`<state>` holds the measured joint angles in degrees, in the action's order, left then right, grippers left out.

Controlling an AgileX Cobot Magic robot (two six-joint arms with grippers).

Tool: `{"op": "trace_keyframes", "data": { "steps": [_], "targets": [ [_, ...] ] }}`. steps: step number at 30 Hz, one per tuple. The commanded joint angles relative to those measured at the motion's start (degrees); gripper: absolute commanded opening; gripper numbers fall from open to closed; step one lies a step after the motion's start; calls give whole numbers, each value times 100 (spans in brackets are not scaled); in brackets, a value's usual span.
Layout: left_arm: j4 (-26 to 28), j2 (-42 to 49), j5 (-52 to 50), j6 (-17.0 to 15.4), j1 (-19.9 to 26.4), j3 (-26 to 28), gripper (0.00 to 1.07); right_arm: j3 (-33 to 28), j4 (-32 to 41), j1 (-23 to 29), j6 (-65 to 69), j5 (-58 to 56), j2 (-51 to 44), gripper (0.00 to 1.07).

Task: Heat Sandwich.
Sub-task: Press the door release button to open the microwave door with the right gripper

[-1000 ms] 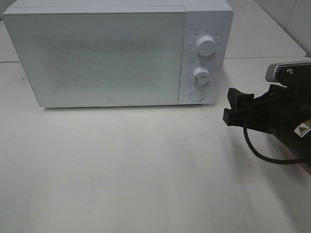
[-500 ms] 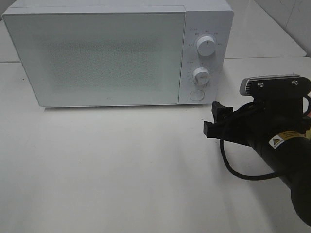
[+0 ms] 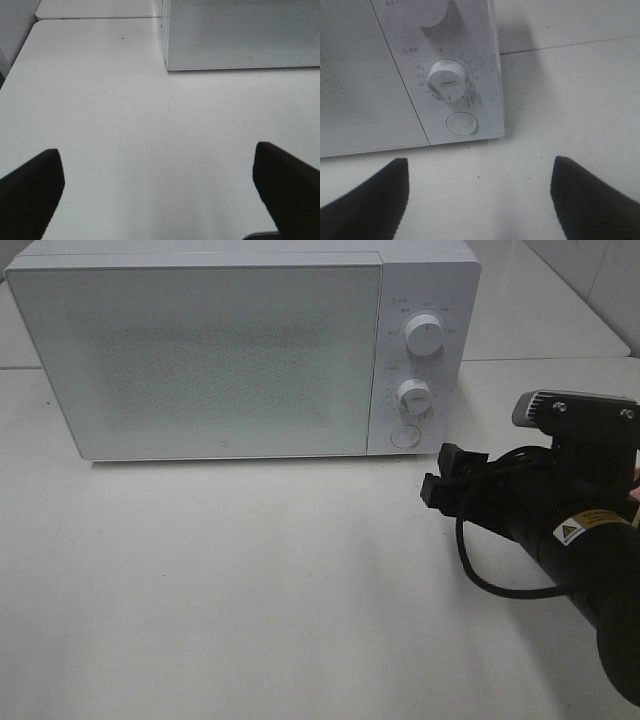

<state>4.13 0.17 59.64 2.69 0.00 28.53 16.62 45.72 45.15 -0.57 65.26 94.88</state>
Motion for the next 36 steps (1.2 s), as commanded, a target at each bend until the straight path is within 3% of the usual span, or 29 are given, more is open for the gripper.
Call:
{"op": "trace_keyframes", "data": {
  "steps": [1, 15, 20, 22, 24, 25, 29, 30, 31, 32, 36],
  "targets": [
    [0, 155, -23, -29, 6, -23, 98, 40, -17, 23, 682, 52, 6, 75],
    [0, 155, -23, -29, 6, -23, 98, 40, -11, 23, 5432, 23, 6, 74],
    [0, 155, -23, -29, 6, -23, 98, 40, -11, 23, 6744, -17, 6, 66],
    [0, 155, -23, -29, 6, -23, 98, 40, -11, 23, 7070, -17, 6, 60],
    [0, 155, -23, -29, 6, -23, 98, 40, 6, 23, 7357, -46, 6, 46],
    [0, 155, -23, -29, 6, -23, 98, 40, 6, 23, 7357, -46, 6, 46],
    [0, 155, -23, -29, 6, -23, 98, 40, 23, 11, 7408, -195, 6, 17],
    [0, 155, -23, -29, 6, -23, 98, 40, 23, 11, 7408, -195, 6, 17],
    [0, 155, -23, -29, 6, -23, 98, 40, 29, 11, 7408, -195, 6, 11],
    [0, 155, -23, -29, 6, -23, 98, 40, 23, 11, 7408, -218, 6, 0],
    [0, 155, -23, -29, 6, -23, 98, 40, 23, 11, 7489, -458, 6, 0]
  ]
}}
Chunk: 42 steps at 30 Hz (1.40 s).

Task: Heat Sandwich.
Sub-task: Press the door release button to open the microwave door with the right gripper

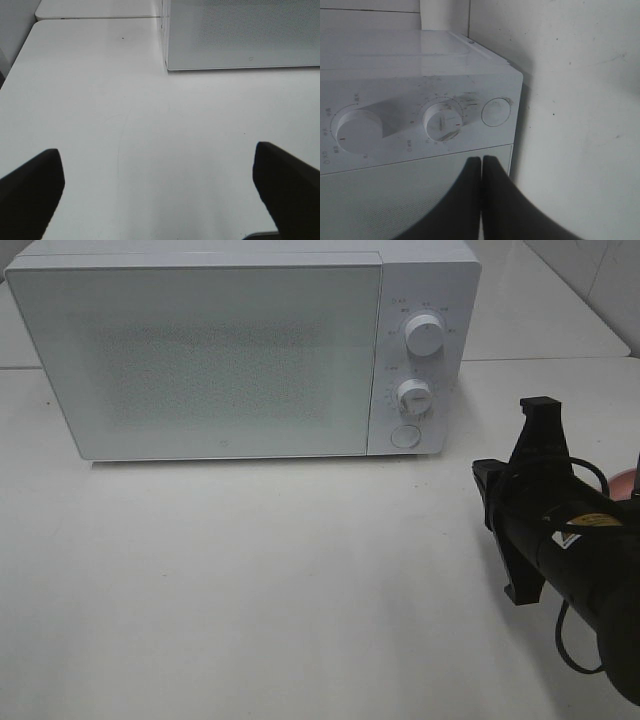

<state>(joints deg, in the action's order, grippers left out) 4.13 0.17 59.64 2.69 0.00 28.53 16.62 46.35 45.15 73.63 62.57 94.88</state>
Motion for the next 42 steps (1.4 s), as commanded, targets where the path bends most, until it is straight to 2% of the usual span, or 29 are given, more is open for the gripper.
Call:
{"op": "trace_keyframes", "data": {
  "steps": [1, 17, 23, 37, 42],
  "targets": [
    [0, 155, -23, -29, 6, -23, 98, 40, -40, 11, 126, -264, 6, 0],
    [0, 155, -23, -29, 6, -23, 98, 241, -46, -46, 155, -516, 6, 0],
    [0, 155, -23, -29, 6, -23, 98, 607, -630, -516, 229, -710, 321, 0],
    [0, 155, -23, -29, 6, -23, 98, 1404, -842, -590, 613, -751, 1324, 0],
    [0, 155, -23, -29, 6, -23, 98, 1730, -1117, -796, 630, -825, 1593, 0]
  ]
}}
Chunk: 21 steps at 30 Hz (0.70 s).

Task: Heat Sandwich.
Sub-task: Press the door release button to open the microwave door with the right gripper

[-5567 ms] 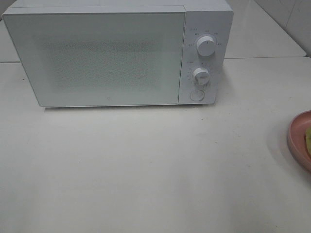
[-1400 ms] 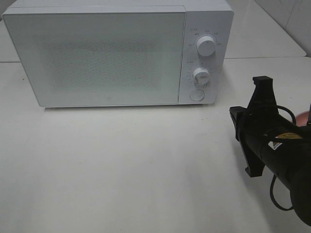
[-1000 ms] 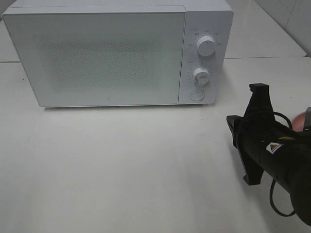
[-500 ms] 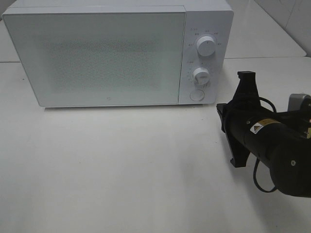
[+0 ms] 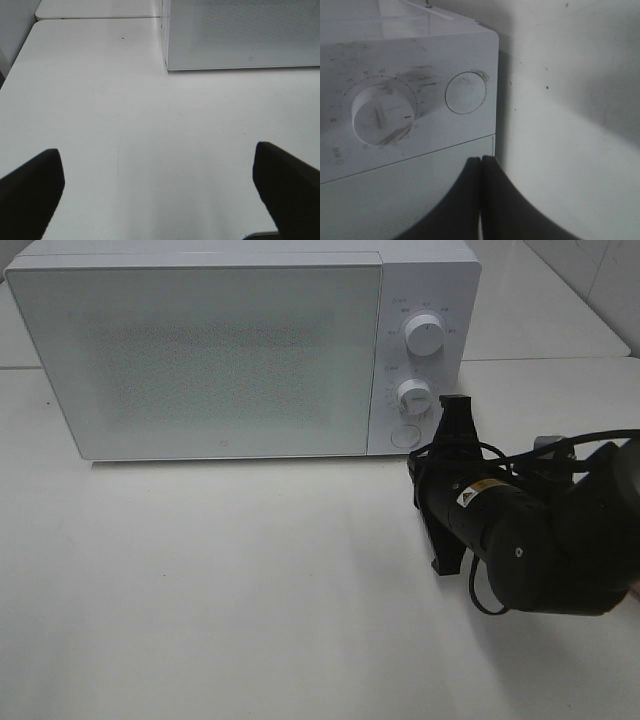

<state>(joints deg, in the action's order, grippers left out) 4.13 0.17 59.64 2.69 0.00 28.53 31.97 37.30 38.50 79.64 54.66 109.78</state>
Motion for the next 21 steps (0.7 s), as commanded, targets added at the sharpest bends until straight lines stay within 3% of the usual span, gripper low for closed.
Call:
{"op": "trace_keyframes", "data": {
  "steps": [1, 21],
  "targets": [
    [0, 155, -23, -29, 6, -23, 98, 355, -286, -229, 29, -57, 195, 0],
    [0, 155, -23, -29, 6, -23, 98, 1346, -516, -722, 86, -481, 894, 0]
  ]
}}
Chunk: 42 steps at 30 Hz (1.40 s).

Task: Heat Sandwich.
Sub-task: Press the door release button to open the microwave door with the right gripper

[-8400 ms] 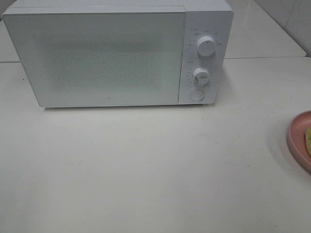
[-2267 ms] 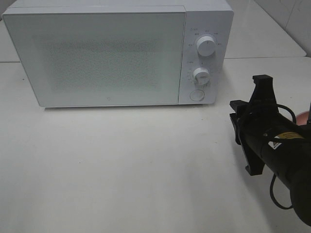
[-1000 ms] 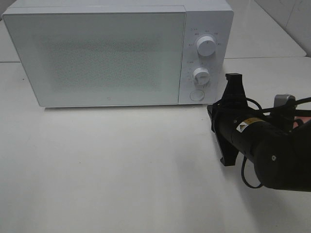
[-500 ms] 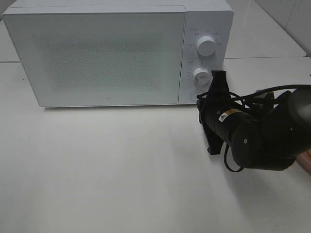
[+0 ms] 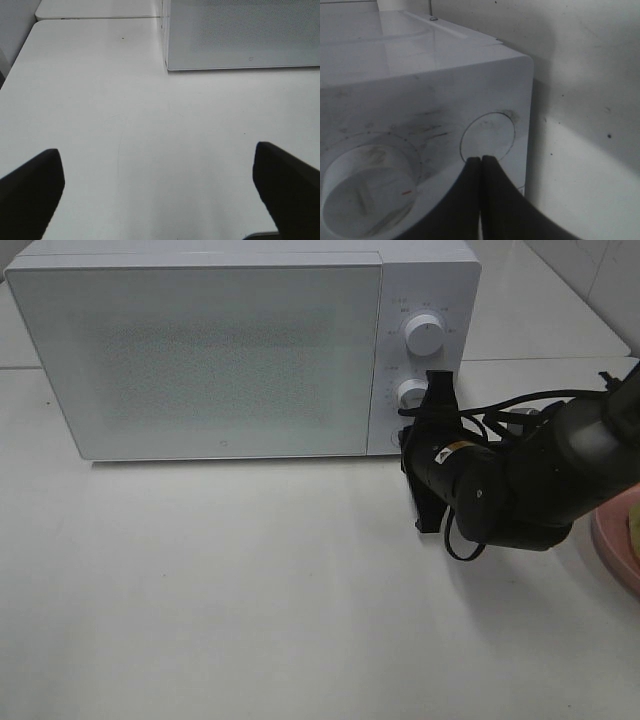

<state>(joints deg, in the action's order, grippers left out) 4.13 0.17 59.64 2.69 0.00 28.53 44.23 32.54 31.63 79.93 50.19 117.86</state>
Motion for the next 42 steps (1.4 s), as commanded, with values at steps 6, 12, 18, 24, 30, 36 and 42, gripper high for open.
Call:
{"op": "trace_keyframes", "data": {
  "steps": [6, 12, 18, 24, 30, 36, 42],
  "targets": [
    [0, 155, -23, -29, 6, -23, 98, 298, 17, -120, 63, -52, 223, 0],
    [0, 155, -23, -29, 6, -23, 98, 447, -63, -304, 17, -143, 355, 0],
    [0, 155, -23, -29, 6, -23, 98, 453, -63, -304, 11, -69, 372, 0],
    [0, 155, -23, -29, 6, -23, 98, 453, -69, -304, 17, 252, 390, 0],
    [0, 155, -23, -29, 6, -23, 98, 579, -80, -304, 17, 567, 464, 0],
    [0, 155, -23, -29, 6, -23, 98, 905, -57, -338, -115, 814, 573, 0],
    [0, 155, -23, -29, 6, -23, 98, 1140, -69, -487, -413, 1123, 573, 0]
  ]
}}
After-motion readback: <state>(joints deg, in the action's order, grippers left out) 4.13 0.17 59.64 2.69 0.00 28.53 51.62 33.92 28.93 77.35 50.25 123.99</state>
